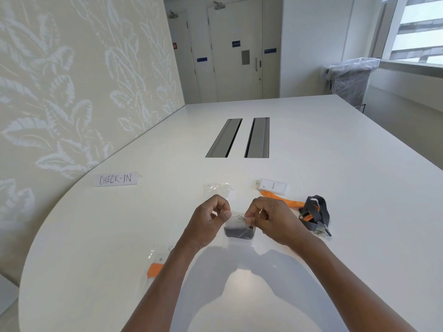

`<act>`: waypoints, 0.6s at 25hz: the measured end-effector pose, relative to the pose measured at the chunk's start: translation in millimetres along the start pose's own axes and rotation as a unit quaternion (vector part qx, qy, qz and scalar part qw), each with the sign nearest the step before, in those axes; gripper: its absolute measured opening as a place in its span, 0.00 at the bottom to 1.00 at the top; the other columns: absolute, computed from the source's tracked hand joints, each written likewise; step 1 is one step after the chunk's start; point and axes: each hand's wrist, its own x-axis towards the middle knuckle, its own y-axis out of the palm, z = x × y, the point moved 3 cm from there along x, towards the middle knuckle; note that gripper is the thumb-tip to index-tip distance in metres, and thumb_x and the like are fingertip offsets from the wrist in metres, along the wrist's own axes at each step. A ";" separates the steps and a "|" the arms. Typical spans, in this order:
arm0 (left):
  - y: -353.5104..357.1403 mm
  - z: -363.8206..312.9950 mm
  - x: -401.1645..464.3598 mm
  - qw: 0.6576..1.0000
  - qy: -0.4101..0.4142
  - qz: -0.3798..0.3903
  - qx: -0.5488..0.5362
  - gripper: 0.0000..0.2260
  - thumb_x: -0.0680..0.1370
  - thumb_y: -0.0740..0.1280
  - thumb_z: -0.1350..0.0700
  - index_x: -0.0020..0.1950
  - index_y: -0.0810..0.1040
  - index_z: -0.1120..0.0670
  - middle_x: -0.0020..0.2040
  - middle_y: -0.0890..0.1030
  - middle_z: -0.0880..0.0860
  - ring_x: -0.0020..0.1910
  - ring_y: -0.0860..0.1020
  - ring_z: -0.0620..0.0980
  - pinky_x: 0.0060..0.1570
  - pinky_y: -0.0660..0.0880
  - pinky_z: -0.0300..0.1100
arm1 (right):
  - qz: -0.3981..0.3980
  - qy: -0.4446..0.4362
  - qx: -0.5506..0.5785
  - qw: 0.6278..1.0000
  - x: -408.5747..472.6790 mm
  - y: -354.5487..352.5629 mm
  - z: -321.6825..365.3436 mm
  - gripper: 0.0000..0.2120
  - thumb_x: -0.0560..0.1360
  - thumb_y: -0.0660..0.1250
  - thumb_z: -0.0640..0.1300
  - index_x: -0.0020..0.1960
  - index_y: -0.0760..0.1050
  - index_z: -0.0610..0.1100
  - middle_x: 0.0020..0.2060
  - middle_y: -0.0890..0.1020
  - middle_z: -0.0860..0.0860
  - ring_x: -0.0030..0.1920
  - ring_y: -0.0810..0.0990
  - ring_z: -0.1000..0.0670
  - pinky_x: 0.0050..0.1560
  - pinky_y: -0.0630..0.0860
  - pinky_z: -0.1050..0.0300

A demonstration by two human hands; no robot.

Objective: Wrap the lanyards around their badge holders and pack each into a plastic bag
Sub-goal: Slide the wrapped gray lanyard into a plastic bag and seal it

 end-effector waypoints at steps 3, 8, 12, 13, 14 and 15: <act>-3.1 -3.0 -0.7 1.000 0.009 -0.004 0.019 0.04 0.76 0.68 0.55 0.42 0.76 0.48 0.41 0.78 0.44 0.42 0.74 0.49 0.43 0.71 0.36 | 0.019 -0.018 -0.080 0.996 1.2 -3.0 6.8 0.06 0.74 0.74 0.43 0.39 0.80 0.47 0.37 0.82 0.55 0.38 0.77 0.55 0.40 0.74 0.61; -8.9 -9.4 -3.1 0.997 0.030 -0.020 0.072 0.04 0.76 0.70 0.54 0.43 0.78 0.47 0.43 0.79 0.45 0.38 0.68 0.45 0.42 0.69 0.40 | 0.036 -0.014 -0.112 0.993 2.0 -8.9 11.8 0.04 0.75 0.74 0.46 0.42 0.82 0.49 0.38 0.82 0.58 0.40 0.74 0.62 0.40 0.69 0.71; -3.5 -13.8 -3.5 0.995 0.025 0.015 0.094 0.03 0.78 0.72 0.53 0.48 0.85 0.45 0.43 0.79 0.47 0.37 0.73 0.44 0.41 0.71 0.42 | 0.030 -0.020 -0.079 0.996 -2.9 -7.7 12.4 0.06 0.75 0.74 0.41 0.42 0.78 0.46 0.40 0.81 0.55 0.39 0.75 0.54 0.38 0.70 0.69; -2.5 -15.2 -3.0 0.992 0.026 0.028 0.116 0.03 0.77 0.72 0.51 0.48 0.85 0.44 0.42 0.77 0.46 0.36 0.72 0.43 0.39 0.70 0.40 | 0.032 -0.023 -0.081 0.996 -3.7 -7.7 12.9 0.07 0.74 0.74 0.41 0.42 0.77 0.45 0.40 0.80 0.55 0.40 0.76 0.53 0.38 0.70 0.69; -2.5 -16.5 -2.3 0.990 0.026 0.034 0.137 0.02 0.76 0.73 0.50 0.47 0.85 0.43 0.41 0.76 0.45 0.34 0.71 0.42 0.38 0.69 0.38 | 0.036 -0.025 -0.083 0.996 -4.1 -8.2 13.4 0.07 0.74 0.74 0.40 0.42 0.76 0.45 0.40 0.79 0.56 0.40 0.76 0.53 0.38 0.70 0.69; -3.2 -17.9 -1.8 0.987 0.027 0.035 0.155 0.01 0.75 0.74 0.48 0.45 0.84 0.43 0.41 0.76 0.45 0.33 0.69 0.42 0.37 0.68 0.38 | 0.042 -0.025 -0.087 0.995 -4.3 -8.7 14.0 0.08 0.74 0.75 0.40 0.43 0.75 0.45 0.40 0.79 0.56 0.41 0.77 0.52 0.37 0.71 0.68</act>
